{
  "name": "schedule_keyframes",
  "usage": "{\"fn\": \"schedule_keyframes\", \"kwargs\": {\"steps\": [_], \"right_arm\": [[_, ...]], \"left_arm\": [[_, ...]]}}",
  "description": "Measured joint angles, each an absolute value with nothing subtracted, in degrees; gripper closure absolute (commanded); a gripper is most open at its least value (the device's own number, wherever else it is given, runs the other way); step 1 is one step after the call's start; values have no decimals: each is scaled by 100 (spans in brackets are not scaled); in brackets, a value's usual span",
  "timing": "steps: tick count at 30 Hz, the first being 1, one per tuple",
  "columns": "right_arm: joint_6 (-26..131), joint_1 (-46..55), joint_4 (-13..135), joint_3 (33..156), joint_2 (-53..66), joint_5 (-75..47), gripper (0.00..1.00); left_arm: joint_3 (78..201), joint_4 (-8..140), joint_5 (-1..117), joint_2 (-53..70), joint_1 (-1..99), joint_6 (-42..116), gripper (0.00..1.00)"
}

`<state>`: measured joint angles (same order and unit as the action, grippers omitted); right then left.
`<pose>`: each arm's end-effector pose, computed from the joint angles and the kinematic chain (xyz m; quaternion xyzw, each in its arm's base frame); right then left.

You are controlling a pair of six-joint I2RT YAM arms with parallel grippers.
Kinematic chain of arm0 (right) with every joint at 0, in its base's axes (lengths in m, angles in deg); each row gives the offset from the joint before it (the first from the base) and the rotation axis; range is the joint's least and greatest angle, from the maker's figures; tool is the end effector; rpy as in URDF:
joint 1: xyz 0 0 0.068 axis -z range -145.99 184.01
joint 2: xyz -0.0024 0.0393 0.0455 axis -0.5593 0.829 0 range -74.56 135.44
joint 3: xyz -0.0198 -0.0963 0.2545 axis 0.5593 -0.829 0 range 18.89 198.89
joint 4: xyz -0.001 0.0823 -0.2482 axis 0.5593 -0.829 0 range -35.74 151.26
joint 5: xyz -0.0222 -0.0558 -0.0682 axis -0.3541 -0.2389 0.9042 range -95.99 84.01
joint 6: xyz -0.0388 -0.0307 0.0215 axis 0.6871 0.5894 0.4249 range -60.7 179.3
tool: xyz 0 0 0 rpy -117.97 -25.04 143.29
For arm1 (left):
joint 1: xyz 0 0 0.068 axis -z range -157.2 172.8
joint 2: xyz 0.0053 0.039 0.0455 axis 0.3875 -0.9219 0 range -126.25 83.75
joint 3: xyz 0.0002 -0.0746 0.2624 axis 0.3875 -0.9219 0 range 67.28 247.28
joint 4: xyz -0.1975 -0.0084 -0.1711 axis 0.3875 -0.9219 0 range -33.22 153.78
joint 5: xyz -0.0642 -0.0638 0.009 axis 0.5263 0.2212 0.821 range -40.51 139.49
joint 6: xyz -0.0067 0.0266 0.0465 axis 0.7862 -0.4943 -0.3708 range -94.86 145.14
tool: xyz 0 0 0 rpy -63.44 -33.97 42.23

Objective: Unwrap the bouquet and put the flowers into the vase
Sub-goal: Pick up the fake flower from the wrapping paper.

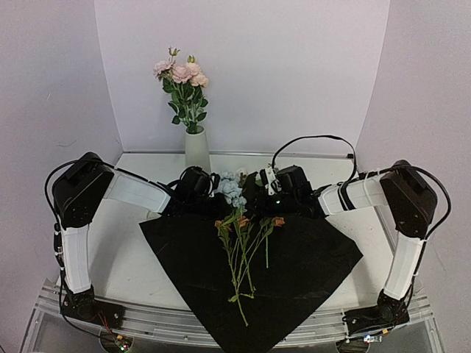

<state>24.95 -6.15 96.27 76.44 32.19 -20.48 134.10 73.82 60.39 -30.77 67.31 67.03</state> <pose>0.3051 0.2692 0.1934 -0.1170 0.7778 0.4482 0.4249 0.2983 -0.3029 0.1461 0.0623 0.8923 -0.3626 0.2617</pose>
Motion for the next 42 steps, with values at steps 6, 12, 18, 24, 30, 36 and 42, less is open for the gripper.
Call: {"fn": "schedule_keyframes", "kwargs": {"steps": [6,12,18,24,30,36,42], "right_arm": [[2414,-615,9412,8112,3744,-2168,76],[2360,-615,9293,8362,4024,-2227,77],[2330,-615,9255,8514,4182,-2312,79],[2283,-615,9253,8622,4328,-2366,86],[2243,-615,9249,8628,4348,-2411,100],[2185,-615,9245,8618,4323,-2384,100],[2174,-615,9196,8283,3733,-2102,100]], "left_arm": [[13400,7390,6045,-3072,6731,6696,89],[13400,7389,6046,-3072,6731,6692,89],[13400,7389,6049,-3072,6731,6690,88],[13400,7389,6081,-3072,6731,6690,88],[13400,7389,6126,-3072,6731,6690,88],[13400,7390,6135,-3072,6731,6690,88],[13400,7389,6132,-3072,6731,6687,88]]}}
